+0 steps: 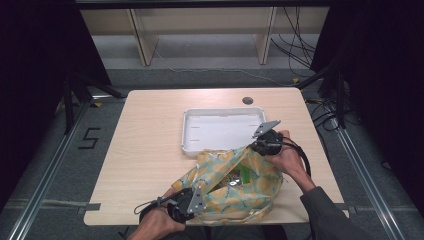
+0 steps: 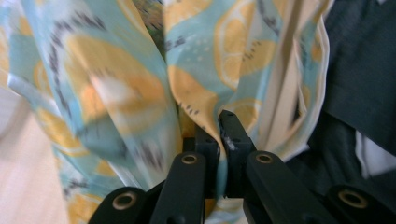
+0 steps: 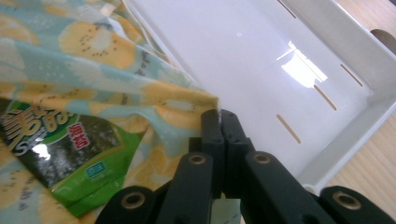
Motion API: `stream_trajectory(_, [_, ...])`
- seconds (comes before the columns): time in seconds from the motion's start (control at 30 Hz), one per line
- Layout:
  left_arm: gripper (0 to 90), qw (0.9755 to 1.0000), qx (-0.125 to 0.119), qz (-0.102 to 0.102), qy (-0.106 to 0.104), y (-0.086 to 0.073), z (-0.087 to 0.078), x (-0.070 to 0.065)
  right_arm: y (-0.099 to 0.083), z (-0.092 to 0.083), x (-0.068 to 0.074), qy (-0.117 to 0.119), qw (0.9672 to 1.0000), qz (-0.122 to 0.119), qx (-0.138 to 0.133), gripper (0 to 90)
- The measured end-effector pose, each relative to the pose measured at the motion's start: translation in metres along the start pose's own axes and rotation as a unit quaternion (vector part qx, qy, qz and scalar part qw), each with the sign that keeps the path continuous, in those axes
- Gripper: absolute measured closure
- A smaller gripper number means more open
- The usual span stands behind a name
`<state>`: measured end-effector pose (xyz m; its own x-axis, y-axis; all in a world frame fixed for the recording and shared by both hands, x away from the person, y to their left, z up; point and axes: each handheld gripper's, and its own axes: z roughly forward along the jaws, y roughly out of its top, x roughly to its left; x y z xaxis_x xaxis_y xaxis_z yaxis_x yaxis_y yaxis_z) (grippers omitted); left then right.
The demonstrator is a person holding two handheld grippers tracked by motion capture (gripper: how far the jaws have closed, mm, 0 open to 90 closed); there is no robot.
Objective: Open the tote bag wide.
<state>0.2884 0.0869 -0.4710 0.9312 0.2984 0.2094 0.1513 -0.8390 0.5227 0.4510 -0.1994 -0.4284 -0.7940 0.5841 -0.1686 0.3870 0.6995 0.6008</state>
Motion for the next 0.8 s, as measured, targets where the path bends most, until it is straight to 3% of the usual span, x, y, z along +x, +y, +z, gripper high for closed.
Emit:
stream_trajectory(0.1, [87.2, 1.0, 0.0, -0.003, -0.004, -0.002, 0.001, -0.003, 0.002, 0.005, -0.001, 0.002, 1.0, -0.004, 0.0, 90.0])
stream_trajectory(0.13, [87.2, 1.0, 0.001, 0.001, -0.004, -0.002, 0.0, -0.003, 0.004, 0.005, 0.002, -0.003, 1.0, 0.005, 0.006, 90.0])
stream_trajectory(0.17, [83.4, 0.9999, -0.008, -0.01, -0.008, -0.001, -0.001, -0.003, 0.007, 0.007, 0.003, -0.016, 0.9997, -0.018, 0.009, 90.0])
stream_trajectory(0.2, [79.4, 0.9999, -0.008, -0.01, -0.008, -0.001, -0.001, -0.003, 0.007, 0.007, 0.003, -0.016, 0.9997, -0.018, 0.009, 90.0])
stream_trajectory(0.23, [79.4, 0.9993, -0.022, -0.028, -0.008, 0.001, -0.005, -0.001, 0.008, 0.007, 0.004, -0.009, 0.9998, -0.018, 0.006, 90.0])
stream_trajectory(0.27, [65.1, 0.997, -0.051, -0.057, -0.011, 0.005, -0.014, 0.003, 0.01, 0.002, 0.007, -0.003, 1.0, -0.003, -0.006, 84.1])
stream_trajectory(0.3, [59.3, 0.997, -0.051, -0.057, -0.011, 0.005, -0.014, 0.003, 0.01, 0.002, 0.007, -0.003, 1.0, -0.003, -0.006, 84.1])
stream_trajectory(0.33, [56.5, 0.9943, -0.078, -0.071, -0.012, 0.011, -0.024, 0.009, 0.012, -0.007, 0.013, 0.016, 0.9997, 0.013, -0.015, 74.0])
stream_trajectory(0.37, [54.0, 0.9943, -0.078, -0.071, -0.012, 0.011, -0.024, 0.009, 0.012, -0.007, 0.013, 0.016, 0.9997, 0.013, -0.015, 74.0])
stream_trajectory(0.4, [50.1, 0.9913, -0.104, -0.081, -0.004, 0.018, -0.035, 0.016, 0.011, -0.019, 0.02, 0.034, 0.9987, 0.018, -0.035, 66.5])
stream_trajectory(0.43, [47.1, 0.9913, -0.104, -0.081, -0.004, 0.018, -0.035, 0.016, 0.011, -0.019, 0.02, 0.034, 0.9987, 0.018, -0.035, 66.5])
stream_trajectory(0.5, [44.2, 0.9873, -0.125, -0.098, 0.006, 0.026, -0.048, 0.027, 0.01, -0.034, 0.029, 0.058, 0.9968, 0.017, -0.053, 60.6])
stream_trajectory(0.53, [44.1, 0.9874, -0.124, -0.097, 0.011, 0.028, -0.052, 0.033, 0.008, -0.041, 0.033, 0.066, 0.9962, 0.012, -0.056, 58.6])
stream_trajectory(0.57, [43.2, 0.9864, -0.121, -0.11, 0.019, 0.031, -0.054, 0.038, 0.006, -0.048, 0.038, 0.075, 0.9951, 0.012, -0.063, 57.3])
stream_trajectory(0.63, [40.5, 0.9874, -0.096, -0.12, 0.036, 0.034, -0.051, 0.051, 0.001, -0.057, 0.047, 0.1, 0.9926, 0.004, -0.07, 53.8])
stream_trajectory(0.67, [38.0, 0.9874, -0.086, -0.125, 0.043, 0.035, -0.046, 0.057, -0.003, -0.06, 0.054, 0.109, 0.9912, 0.013, -0.074, 51.6])
stream_trajectory(0.7, [33.4, 0.986, -0.07, -0.146, 0.039, 0.037, -0.036, 0.066, -0.01, -0.064, 0.064, 0.127, 0.99, 0.006, -0.062, 47.7])
stream_trajectory(0.73, [31.1, 0.986, -0.07, -0.146, 0.039, 0.037, -0.036, 0.066, -0.01, -0.064, 0.064, 0.127, 0.99, 0.006, -0.062, 47.7])
stream_trajectory(0.8, [29.7, 0.9855, -0.049, -0.159, 0.037, 0.039, -0.02, 0.076, -0.018, -0.063, 0.075, 0.14, 0.9886, 0.001, -0.057, 43.7])
